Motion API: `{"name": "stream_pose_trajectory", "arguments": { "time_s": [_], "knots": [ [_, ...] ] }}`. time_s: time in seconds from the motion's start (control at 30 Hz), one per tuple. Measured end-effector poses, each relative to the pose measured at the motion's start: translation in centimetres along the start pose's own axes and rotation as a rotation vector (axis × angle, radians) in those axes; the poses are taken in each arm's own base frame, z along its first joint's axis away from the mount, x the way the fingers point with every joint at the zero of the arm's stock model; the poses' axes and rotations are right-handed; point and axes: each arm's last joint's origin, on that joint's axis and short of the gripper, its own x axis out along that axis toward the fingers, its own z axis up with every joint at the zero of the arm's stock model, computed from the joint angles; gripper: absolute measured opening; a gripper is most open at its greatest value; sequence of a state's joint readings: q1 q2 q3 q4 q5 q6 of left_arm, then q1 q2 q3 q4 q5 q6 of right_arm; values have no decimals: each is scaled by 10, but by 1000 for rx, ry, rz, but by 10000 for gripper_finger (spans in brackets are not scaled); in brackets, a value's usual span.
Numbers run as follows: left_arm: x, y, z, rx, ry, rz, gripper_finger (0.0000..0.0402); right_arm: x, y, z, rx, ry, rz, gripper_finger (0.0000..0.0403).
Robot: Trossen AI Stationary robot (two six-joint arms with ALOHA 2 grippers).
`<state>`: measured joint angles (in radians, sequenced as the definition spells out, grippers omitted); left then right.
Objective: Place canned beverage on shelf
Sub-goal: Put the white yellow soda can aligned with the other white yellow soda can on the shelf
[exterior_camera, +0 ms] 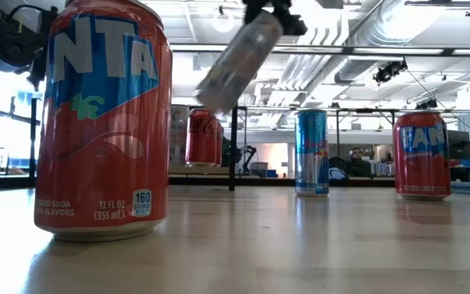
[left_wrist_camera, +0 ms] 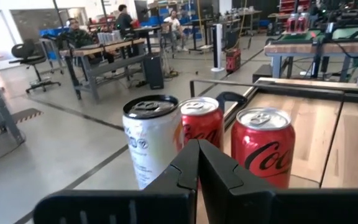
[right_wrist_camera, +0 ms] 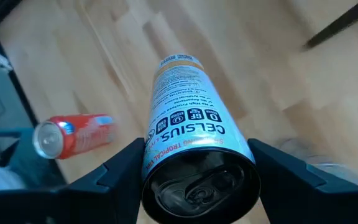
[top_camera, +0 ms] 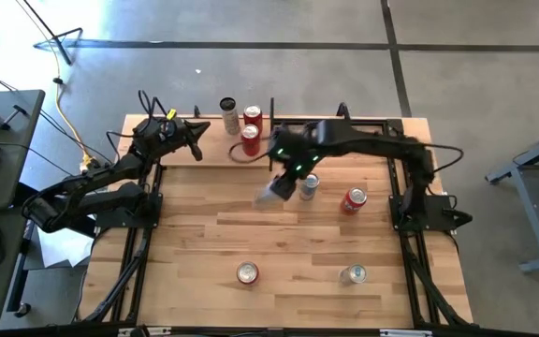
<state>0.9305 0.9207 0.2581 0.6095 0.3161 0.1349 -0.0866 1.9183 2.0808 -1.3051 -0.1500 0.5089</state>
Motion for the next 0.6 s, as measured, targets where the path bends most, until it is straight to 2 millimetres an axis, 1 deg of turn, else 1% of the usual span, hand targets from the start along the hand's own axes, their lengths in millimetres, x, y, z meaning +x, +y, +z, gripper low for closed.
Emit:
{"name": "stream_pose_trajectory", "arguments": {
  "time_s": [0.1,0.23,0.37,0.6],
  "knots": [
    [0,-2,1,5,-14,-8,0,24,3,4,45,48,0,238],
    [1,-4,2,20,-18,-21,0,45,3,10,60,62,-16,238],
    [1,-5,2,26,-18,-27,0,57,0,11,85,69,-84,238],
    [2,-5,2,25,-18,-28,0,70,-6,10,120,103,-187,238]
  ]
}}
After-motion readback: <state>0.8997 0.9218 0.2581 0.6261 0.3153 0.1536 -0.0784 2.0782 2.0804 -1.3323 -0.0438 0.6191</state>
